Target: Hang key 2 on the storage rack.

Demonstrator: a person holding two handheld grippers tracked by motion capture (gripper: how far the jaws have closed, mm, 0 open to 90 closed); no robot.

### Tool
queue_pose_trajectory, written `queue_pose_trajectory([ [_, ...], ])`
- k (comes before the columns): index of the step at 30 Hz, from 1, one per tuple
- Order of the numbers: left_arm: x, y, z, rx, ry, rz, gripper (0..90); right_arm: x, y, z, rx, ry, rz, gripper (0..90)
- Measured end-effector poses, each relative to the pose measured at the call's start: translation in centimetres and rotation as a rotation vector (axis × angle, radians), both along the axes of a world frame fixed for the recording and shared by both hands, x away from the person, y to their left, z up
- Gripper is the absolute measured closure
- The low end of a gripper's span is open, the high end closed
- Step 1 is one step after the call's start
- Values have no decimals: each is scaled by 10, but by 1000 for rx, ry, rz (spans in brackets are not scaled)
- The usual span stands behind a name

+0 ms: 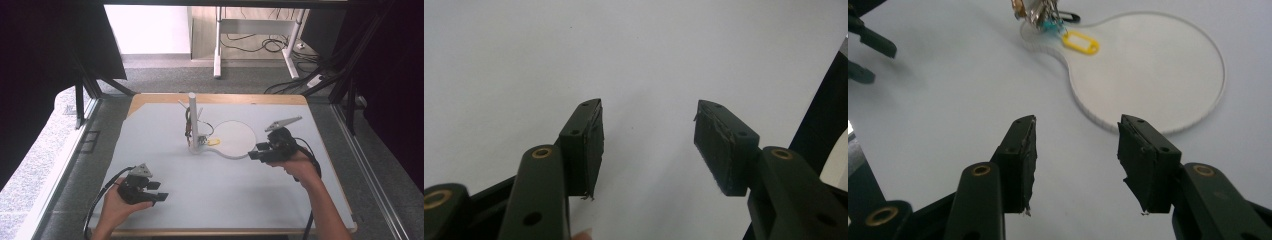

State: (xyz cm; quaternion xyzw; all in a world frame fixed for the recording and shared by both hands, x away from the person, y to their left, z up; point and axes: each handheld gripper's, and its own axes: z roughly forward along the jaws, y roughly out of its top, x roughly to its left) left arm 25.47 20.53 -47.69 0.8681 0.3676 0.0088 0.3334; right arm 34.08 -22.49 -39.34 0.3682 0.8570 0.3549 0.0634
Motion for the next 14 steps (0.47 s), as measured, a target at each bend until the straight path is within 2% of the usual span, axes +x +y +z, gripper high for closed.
queue_pose_trajectory([
  [5, 1, 1, -1, 5, 5, 0, 458, -18, -15, -33, -9, -3, -29, 500],
  [7, 1, 0, -2, 7, 9, 0, 457, -21, -17, -41, -15, -16, -33, 500],
  [9, 0, -1, -2, 7, 12, -1, 457, -23, -17, -45, -23, -24, -36, 496],
  [14, 1, 0, -1, 6, 11, -6, 456, -28, -15, -45, -22, -50, -20, 481],
])
